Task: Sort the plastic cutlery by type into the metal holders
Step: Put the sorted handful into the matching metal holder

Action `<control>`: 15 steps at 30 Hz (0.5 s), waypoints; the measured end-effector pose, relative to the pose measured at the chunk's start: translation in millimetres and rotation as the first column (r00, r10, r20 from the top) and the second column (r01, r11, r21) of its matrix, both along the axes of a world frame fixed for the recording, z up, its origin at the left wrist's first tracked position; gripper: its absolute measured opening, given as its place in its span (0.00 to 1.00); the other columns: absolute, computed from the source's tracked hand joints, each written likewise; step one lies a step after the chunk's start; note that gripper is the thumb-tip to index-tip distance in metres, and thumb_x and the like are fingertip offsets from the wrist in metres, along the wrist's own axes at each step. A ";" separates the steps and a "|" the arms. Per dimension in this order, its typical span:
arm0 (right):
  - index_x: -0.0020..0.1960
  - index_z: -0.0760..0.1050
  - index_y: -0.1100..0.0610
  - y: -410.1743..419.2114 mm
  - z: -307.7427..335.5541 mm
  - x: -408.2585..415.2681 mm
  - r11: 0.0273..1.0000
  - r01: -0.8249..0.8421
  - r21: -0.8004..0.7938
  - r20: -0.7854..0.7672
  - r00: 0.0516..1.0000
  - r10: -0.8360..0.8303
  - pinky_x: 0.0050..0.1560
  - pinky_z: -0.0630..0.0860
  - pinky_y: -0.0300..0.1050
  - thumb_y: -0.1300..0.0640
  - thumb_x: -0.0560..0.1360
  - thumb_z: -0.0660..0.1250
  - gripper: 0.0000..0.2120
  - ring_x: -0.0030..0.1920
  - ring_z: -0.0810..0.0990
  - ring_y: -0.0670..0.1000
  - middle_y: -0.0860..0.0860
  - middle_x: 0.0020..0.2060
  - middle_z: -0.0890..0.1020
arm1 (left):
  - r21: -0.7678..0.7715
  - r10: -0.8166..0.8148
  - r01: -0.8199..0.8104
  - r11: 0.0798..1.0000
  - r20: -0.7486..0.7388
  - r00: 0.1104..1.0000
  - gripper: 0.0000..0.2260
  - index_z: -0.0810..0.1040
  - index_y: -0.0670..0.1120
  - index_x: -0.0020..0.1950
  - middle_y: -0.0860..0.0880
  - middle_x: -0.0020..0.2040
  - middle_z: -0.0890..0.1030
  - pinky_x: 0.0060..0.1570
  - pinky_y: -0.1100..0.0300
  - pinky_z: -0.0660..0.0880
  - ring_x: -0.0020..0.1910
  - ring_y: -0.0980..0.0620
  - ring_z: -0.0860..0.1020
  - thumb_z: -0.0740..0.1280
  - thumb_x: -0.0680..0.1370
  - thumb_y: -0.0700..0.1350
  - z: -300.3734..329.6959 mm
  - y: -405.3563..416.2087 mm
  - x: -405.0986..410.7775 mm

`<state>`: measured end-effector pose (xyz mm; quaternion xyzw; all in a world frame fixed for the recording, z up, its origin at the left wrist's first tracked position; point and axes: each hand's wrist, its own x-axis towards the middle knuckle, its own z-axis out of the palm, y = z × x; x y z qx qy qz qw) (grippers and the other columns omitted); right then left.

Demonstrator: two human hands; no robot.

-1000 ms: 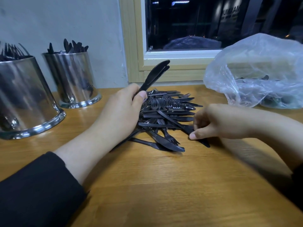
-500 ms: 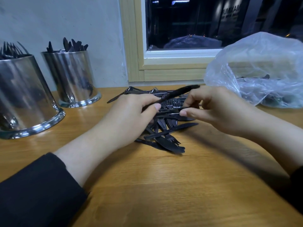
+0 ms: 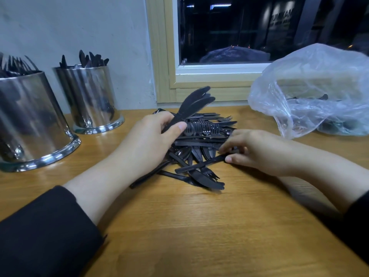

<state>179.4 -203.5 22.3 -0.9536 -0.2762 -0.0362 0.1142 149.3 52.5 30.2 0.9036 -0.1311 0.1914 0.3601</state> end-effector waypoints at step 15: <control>0.42 0.77 0.47 8.7 3.0 -9.5 0.965 -0.028 0.260 0.011 1.000 0.026 0.38 0.69 0.32 0.53 0.74 0.74 0.06 0.35 0.75 0.39 0.40 0.35 0.80 | 0.026 -0.042 0.042 0.999 0.024 0.999 0.15 0.78 0.49 0.39 0.59 0.30 0.78 0.30 0.66 0.65 0.28 0.62 0.72 0.65 0.82 0.54 2.8 -0.2 -3.4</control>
